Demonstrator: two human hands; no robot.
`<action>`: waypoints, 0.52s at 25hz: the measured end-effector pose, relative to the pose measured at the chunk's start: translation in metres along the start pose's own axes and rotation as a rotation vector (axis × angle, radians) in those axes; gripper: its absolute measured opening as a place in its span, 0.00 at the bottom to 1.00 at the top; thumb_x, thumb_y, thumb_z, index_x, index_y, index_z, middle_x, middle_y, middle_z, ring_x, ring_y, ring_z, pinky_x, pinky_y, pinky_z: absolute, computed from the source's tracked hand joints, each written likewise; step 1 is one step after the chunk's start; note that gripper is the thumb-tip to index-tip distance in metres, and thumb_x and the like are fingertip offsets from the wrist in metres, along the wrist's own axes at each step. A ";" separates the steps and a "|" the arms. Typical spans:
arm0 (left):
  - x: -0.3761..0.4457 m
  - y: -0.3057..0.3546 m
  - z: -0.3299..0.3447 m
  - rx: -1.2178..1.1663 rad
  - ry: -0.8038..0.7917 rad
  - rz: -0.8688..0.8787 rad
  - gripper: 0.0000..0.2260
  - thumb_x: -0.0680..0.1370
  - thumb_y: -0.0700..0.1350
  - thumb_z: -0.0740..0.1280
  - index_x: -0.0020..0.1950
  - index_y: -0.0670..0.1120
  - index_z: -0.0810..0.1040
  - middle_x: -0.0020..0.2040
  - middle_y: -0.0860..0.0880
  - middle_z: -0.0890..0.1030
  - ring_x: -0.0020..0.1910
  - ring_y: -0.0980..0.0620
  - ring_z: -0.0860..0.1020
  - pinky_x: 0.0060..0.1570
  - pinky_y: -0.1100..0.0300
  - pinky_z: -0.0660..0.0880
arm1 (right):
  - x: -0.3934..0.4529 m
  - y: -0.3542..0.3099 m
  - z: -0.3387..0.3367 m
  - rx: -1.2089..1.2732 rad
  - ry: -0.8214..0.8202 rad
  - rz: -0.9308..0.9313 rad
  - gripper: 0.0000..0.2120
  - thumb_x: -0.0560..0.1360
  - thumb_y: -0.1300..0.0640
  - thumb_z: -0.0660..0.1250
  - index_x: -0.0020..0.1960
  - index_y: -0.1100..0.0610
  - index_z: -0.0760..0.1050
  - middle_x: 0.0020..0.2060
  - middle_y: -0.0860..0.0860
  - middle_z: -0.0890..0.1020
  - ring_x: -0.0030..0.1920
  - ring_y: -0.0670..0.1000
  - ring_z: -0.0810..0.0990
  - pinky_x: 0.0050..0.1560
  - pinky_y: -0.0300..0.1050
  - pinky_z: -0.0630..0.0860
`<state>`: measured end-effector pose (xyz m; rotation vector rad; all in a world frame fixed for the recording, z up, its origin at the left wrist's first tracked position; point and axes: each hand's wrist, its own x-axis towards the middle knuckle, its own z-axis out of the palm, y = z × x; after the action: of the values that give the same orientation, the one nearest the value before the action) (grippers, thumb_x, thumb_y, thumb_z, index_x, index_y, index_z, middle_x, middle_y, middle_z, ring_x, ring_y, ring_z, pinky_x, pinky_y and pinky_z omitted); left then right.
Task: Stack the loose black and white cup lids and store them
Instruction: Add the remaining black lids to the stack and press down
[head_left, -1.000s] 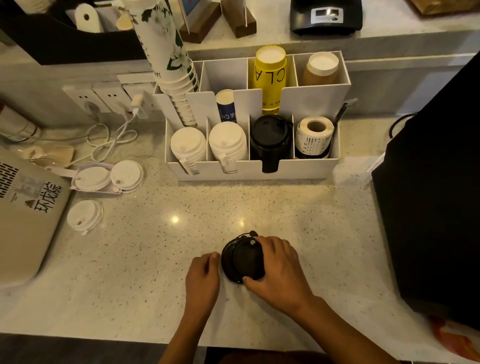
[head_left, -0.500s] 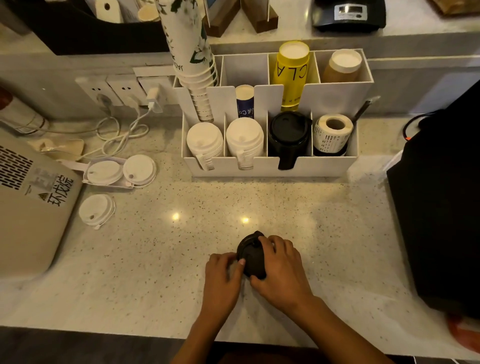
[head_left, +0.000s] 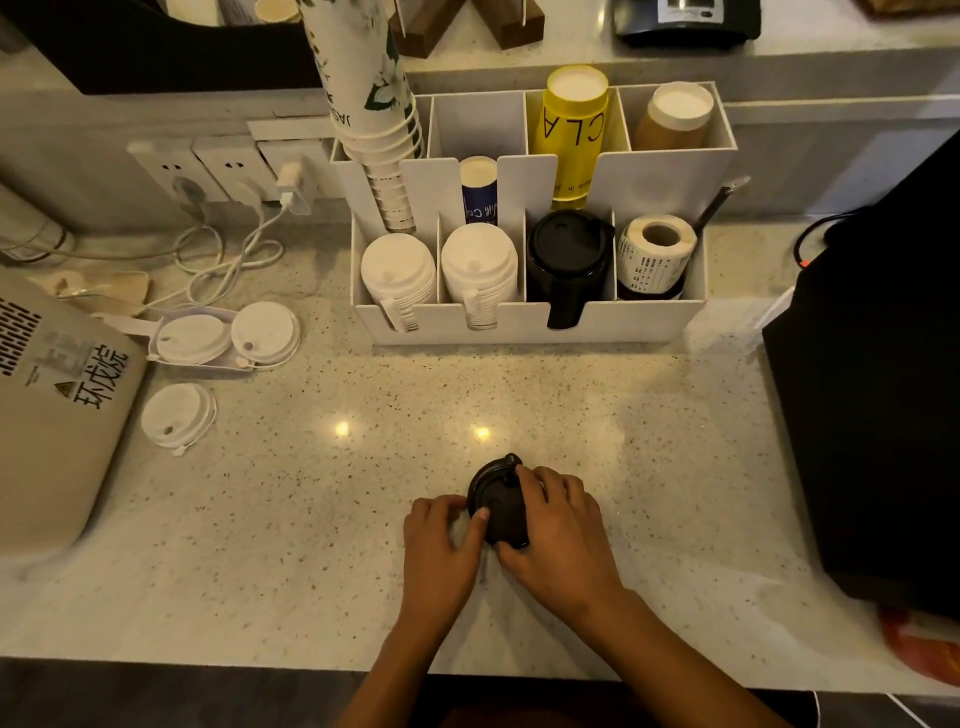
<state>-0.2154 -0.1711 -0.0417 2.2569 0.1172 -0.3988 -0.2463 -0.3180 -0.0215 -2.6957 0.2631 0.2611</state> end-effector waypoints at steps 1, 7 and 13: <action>0.000 0.001 0.000 -0.005 0.004 -0.009 0.06 0.79 0.51 0.70 0.54 0.54 0.76 0.51 0.53 0.75 0.54 0.53 0.73 0.51 0.62 0.68 | 0.000 0.001 0.000 -0.001 0.000 -0.003 0.38 0.70 0.40 0.67 0.76 0.54 0.63 0.68 0.53 0.74 0.64 0.55 0.72 0.63 0.51 0.72; 0.008 0.009 0.000 -0.026 0.011 -0.106 0.09 0.77 0.53 0.72 0.52 0.49 0.79 0.49 0.51 0.77 0.54 0.48 0.76 0.56 0.52 0.75 | 0.003 0.014 0.001 0.054 -0.044 -0.061 0.40 0.72 0.37 0.66 0.78 0.53 0.59 0.72 0.51 0.70 0.69 0.54 0.69 0.67 0.50 0.70; 0.012 0.023 0.001 -0.033 -0.044 -0.170 0.19 0.77 0.59 0.70 0.61 0.48 0.78 0.56 0.45 0.77 0.59 0.44 0.77 0.61 0.46 0.77 | -0.001 0.018 0.002 0.182 -0.073 -0.117 0.41 0.70 0.41 0.71 0.77 0.49 0.58 0.71 0.49 0.69 0.70 0.51 0.64 0.70 0.45 0.68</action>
<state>-0.1997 -0.1877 -0.0294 2.2116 0.2921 -0.5330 -0.2515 -0.3336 -0.0303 -2.5052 0.1011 0.2852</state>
